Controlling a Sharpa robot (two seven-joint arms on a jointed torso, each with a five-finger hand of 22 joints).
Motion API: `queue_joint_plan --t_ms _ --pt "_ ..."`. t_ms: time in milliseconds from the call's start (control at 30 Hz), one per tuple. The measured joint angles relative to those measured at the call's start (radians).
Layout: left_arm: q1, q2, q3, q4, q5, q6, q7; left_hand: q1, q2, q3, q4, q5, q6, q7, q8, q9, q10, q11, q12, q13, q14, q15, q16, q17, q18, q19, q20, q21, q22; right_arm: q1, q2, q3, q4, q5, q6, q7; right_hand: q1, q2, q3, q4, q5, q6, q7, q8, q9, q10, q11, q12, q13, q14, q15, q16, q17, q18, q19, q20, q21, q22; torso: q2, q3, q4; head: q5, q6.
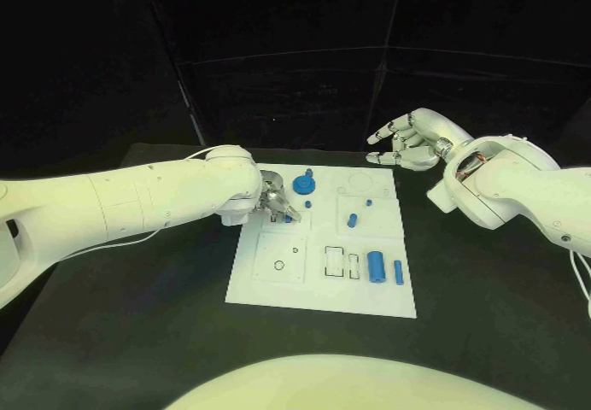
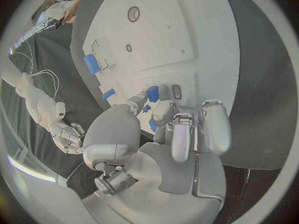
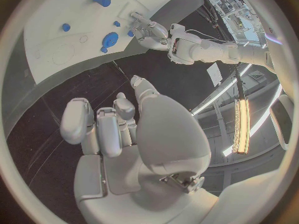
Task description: Assemble the parts on the task board
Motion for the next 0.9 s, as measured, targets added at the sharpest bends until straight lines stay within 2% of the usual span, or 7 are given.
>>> queue_joint_plan --t_ms 133,233,300,467,567,733,900 --pt "-0.001 -0.007 0.003 0.008 0.001 -0.007 0.0 0.0 0.0 -0.039 0.012 0.0 0.0 0.0 0.0 0.001 0.0 0.0 0.0 0.0 0.0 0.0 0.0 0.0 0.0 0.0 0.0 0.0 0.0 0.0 0.0 0.0 -0.001 0.0 0.0 0.0 0.0 0.0 0.0 0.0 0.0 0.0 0.0 0.0 0.0 0.0 0.0 0.0 0.0 0.0 0.0 0.0 0.0 0.0 0.0 0.0 0.0 0.0 0.0 -0.0004 0.0 -0.002 0.001" --pt "-0.002 -0.013 0.014 0.013 0.003 -0.015 -0.001 0.0 0.0 -0.053 0.016 0.0 0.0 0.0 0.0 0.001 0.0 0.0 0.0 0.0 0.0 0.0 0.0 0.0 0.0 0.0 0.0 0.0 0.0 0.0 0.0 0.0 -0.003 0.001 0.0 0.0 0.0 0.0 0.0 0.0 0.0 0.0 0.0 0.0 0.0 0.0 0.0 0.0 0.0 0.0 0.0 0.0 0.0 0.0 0.0 0.0 0.0 0.0 0.0 -0.0006 0.0 -0.003 0.002" --pt "-0.002 -0.015 0.028 0.018 0.004 -0.021 -0.001 0.0 0.0 -0.073 0.022 0.0 0.0 0.0 0.0 0.001 0.0 0.0 0.0 -0.002 0.0 0.0 0.0 0.0 0.0 0.0 0.0 0.0 -0.001 0.0 0.0 0.0 -0.004 0.001 0.001 0.0 0.0 0.0 0.0 0.0 0.0 0.0 0.0 0.0 0.0 0.0 0.0 0.0 0.0 0.0 0.0 0.0 0.0 0.0 0.0 0.0 0.0 0.0 0.0 -0.0006 0.0 -0.004 0.002" --pt "0.005 -0.028 0.079 0.039 0.006 -0.036 -0.001 0.001 -0.001 -0.117 0.033 0.0 0.0 0.0 -0.005 0.0 0.0 0.0 0.0 -0.009 0.0 0.0 0.0 0.0 0.0 0.0 0.0 0.0 -0.003 0.0 0.0 0.0 -0.009 0.001 0.001 0.0 0.0 0.0 0.0 0.0 0.0 0.0 0.0 0.0 0.0 0.0 0.0 0.0 0.0 0.0 0.0 0.0 0.0 0.0 0.0 0.0 0.0 0.0 0.0 -0.0006 0.0 -0.005 0.002" --pt "0.015 -0.036 0.095 0.044 0.007 -0.039 -0.001 0.009 -0.009 -0.141 0.036 0.0 -0.012 0.007 -0.018 -0.004 -0.006 0.006 0.0 -0.016 0.0 0.0 0.0 0.0 0.0 0.0 0.0 0.0 -0.007 0.0 0.0 0.0 -0.01 0.001 0.001 0.0 0.0 0.0 0.0 0.0 0.0 0.0 0.0 0.0 0.0 0.0 0.0 0.0 0.0 0.0 0.0 0.0 0.0 0.0 0.0 0.0 0.0 0.0 0.0 -0.0003 0.0 -0.005 0.002" --pt "0.044 -0.05 0.109 0.037 0.008 -0.034 -0.001 0.035 0.005 -0.181 0.041 0.0 -0.027 0.017 -0.04 -0.015 -0.021 0.014 -0.009 -0.031 0.0 0.0 0.0 0.0 0.0 -0.001 0.001 -0.012 -0.019 0.0 0.001 0.0 -0.013 0.001 0.002 0.0 0.0 0.0 0.0 0.0 0.0 0.0 0.0 0.0 0.0 0.0 0.0 0.0 0.0 0.0 0.0 0.0 0.0 0.0 0.0 0.0 0.0 0.0 0.0 0.0003 0.0009 -0.006 0.004" --pt "0.071 -0.041 0.114 -0.026 0.006 -0.013 -0.002 0.072 0.022 -0.22 0.044 0.0 -0.056 0.033 -0.081 -0.038 -0.045 0.029 -0.03 -0.056 0.0 0.011 0.0 0.0 0.0 -0.015 0.015 -0.035 -0.043 0.0 0.003 0.0 -0.015 0.001 0.002 0.0 0.0 0.0 0.003 0.003 0.0 0.0 0.0 0.0 0.0 0.0 0.0 0.0 0.0 0.0 0.0 0.0 0.0 0.0 0.0 0.0 0.0 0.0 0.0 0.0005 0.0011 -0.006 0.008"
